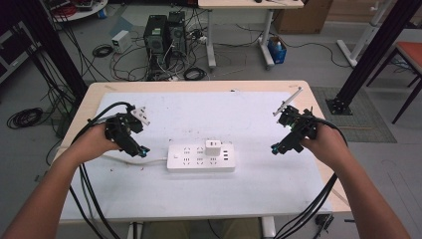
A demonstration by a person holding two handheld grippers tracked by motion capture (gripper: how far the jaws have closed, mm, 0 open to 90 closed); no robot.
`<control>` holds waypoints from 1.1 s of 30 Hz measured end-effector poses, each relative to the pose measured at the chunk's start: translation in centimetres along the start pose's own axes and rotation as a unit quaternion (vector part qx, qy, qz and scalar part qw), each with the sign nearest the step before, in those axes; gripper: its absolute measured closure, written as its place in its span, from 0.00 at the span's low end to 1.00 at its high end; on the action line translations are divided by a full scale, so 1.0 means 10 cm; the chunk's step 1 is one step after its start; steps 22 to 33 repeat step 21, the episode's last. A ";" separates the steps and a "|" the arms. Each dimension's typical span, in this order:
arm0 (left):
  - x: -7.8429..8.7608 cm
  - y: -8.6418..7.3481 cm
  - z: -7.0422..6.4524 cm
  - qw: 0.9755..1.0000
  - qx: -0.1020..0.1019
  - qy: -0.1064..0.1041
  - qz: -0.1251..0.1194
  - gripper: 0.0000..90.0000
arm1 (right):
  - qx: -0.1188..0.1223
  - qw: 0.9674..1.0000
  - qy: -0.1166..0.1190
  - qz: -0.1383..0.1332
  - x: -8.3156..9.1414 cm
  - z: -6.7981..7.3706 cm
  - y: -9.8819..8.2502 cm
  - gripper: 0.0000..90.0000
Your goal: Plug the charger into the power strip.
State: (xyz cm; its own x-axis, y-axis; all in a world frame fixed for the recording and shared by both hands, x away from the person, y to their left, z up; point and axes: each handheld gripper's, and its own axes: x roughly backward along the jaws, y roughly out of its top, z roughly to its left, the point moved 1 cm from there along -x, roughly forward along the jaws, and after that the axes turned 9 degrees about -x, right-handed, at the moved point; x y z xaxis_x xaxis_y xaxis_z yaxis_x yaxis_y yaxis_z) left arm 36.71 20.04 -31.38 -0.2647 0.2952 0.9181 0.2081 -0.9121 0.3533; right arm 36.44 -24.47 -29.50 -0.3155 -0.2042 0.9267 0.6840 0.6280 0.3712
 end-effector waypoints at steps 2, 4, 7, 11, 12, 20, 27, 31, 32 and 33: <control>0.00 0.00 0.01 1.000 -0.001 0.002 0.000 0.26 | -0.002 1.000 0.000 0.001 -0.01 0.00 -0.01 0.01; 0.00 0.00 0.01 1.000 0.001 0.006 0.001 0.26 | -0.007 1.000 0.003 -0.001 -0.02 -0.01 -0.02 0.01; -0.01 0.00 0.02 1.000 0.004 0.008 0.006 0.26 | -0.008 1.000 0.006 -0.002 -0.04 -0.02 -0.02 0.01; -0.02 0.00 0.03 1.000 0.005 0.008 0.005 0.26 | -0.008 1.000 0.009 -0.002 -0.09 -0.03 -0.03 0.01; -0.03 0.00 0.03 1.000 0.003 0.007 0.009 0.26 | -0.010 1.000 0.009 0.000 -0.10 -0.02 -0.04 0.01; -0.06 0.02 0.02 1.000 0.003 0.007 0.011 0.26 | -0.010 1.000 0.023 0.000 -0.16 -0.03 -0.08 0.01; -0.06 0.02 0.02 1.000 0.004 0.008 0.010 0.26 | -0.011 1.000 0.022 0.000 -0.17 -0.03 -0.08 0.01; -0.06 0.02 0.02 1.000 0.004 0.008 0.010 0.26 | -0.011 1.000 0.022 0.000 -0.17 -0.03 -0.08 0.01; -0.06 0.02 0.02 1.000 0.004 0.008 0.010 0.26 | -0.011 1.000 0.022 0.000 -0.17 -0.03 -0.08 0.01; -0.06 0.02 0.02 1.000 0.004 0.008 0.010 0.26 | -0.011 1.000 0.022 0.000 -0.17 -0.03 -0.08 0.01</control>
